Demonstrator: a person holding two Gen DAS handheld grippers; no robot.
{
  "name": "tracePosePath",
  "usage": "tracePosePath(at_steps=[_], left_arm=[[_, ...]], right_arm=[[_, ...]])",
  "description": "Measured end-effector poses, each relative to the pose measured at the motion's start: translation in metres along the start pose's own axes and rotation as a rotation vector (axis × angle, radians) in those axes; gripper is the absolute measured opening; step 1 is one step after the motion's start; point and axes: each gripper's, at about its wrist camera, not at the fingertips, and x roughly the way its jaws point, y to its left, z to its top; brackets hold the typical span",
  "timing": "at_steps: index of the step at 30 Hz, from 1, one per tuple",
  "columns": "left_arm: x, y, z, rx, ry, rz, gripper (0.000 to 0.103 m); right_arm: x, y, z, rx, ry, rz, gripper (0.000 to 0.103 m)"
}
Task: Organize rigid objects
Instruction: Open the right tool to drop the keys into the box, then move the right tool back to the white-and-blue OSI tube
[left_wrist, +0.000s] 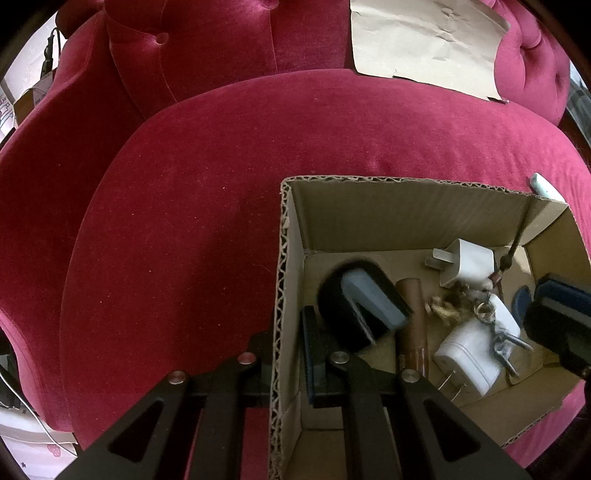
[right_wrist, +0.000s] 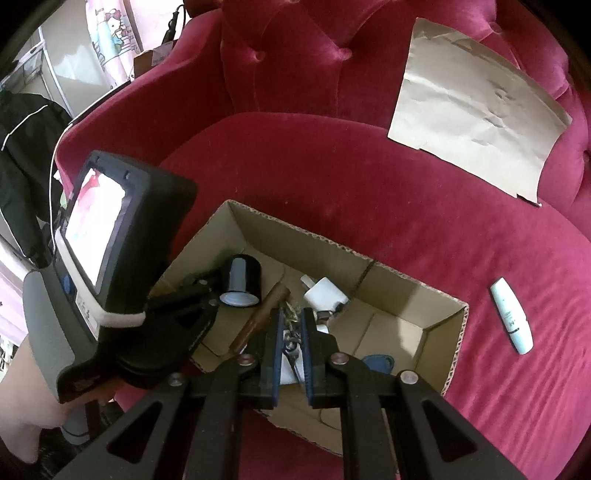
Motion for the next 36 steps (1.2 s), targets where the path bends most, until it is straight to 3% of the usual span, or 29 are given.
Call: tracePosePath(at_steps=[1, 4, 7, 11, 15, 36], left_arm=[[0.0, 0.0, 0.0, 0.0, 0.0, 0.001, 0.009], [0.001, -0.002, 0.0, -0.001, 0.0, 0.002, 0.009], [0.001, -0.002, 0.0, 0.0, -0.001, 0.002, 0.009], [0.001, -0.002, 0.0, 0.0, 0.0, 0.002, 0.009], [0.001, -0.002, 0.0, 0.0, 0.0, 0.002, 0.009], [0.001, -0.003, -0.001, 0.003, 0.0, 0.003, 0.009]], right_arm=[[0.0, 0.0, 0.0, -0.003, 0.0, -0.007, 0.013], [-0.003, -0.003, -0.001, -0.001, -0.016, -0.046, 0.053], [-0.007, -0.005, 0.0, 0.006, -0.032, -0.055, 0.068], [-0.011, -0.007, 0.001, 0.014, -0.058, -0.089, 0.095], [-0.011, -0.012, 0.002, 0.029, -0.059, -0.094, 0.103], [-0.036, -0.066, 0.009, 0.097, -0.117, -0.206, 0.103]])
